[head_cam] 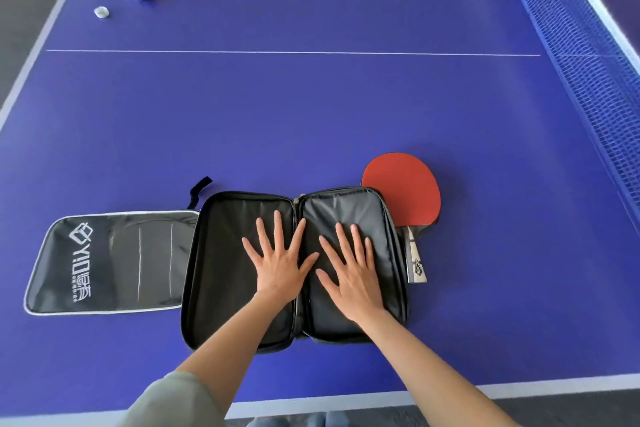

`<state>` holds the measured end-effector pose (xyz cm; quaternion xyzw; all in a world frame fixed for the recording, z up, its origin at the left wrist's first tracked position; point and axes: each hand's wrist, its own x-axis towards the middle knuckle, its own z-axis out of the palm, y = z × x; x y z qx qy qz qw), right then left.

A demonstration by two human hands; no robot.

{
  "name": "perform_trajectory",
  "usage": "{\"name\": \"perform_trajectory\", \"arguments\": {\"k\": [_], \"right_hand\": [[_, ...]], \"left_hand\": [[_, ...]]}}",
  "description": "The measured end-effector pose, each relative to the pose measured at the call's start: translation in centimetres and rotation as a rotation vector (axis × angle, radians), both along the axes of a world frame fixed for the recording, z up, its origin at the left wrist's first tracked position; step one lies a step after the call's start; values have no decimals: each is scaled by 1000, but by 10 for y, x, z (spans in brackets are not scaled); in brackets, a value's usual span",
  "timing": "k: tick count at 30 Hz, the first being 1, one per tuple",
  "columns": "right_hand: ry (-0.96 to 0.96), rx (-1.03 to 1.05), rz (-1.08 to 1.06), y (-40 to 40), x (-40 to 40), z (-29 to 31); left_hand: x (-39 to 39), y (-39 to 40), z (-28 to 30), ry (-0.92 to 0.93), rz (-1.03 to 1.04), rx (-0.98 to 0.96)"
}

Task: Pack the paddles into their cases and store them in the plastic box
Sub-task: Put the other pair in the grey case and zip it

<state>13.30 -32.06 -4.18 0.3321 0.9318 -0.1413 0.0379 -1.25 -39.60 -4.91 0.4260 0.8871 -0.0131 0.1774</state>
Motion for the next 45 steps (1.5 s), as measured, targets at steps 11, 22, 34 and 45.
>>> {"name": "perform_trajectory", "arguments": {"k": [11,22,34,45], "right_hand": [[406,48,-528,37,34,46],[301,-649,-1077,92,36,64],[179,-284,-852,80,39,37],[308,-240,-876,102,84,69]], "left_hand": [[13,11,10,-27,82,-91],[18,10,12,-50,120,-103],[17,8,8,-57,120,-80],[15,7,3,-89,131,-60]]}}
